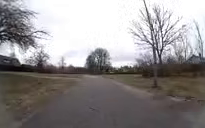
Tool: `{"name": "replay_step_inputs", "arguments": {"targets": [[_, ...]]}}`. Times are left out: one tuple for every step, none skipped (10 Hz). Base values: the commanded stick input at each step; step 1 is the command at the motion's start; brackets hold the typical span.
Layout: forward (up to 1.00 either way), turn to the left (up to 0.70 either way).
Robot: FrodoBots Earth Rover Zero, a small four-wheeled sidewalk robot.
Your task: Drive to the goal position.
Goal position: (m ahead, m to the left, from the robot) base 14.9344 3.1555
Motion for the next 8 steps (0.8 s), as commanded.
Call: {"name": "replay_step_inputs", "arguments": {"targets": [[1.00,0.00],[1.00,0.00],[1.00,0.00],[1.00,0.00],[1.00,0.00],[1.00,0.00],[1.00,0.00],[1.00,0.00]]}}
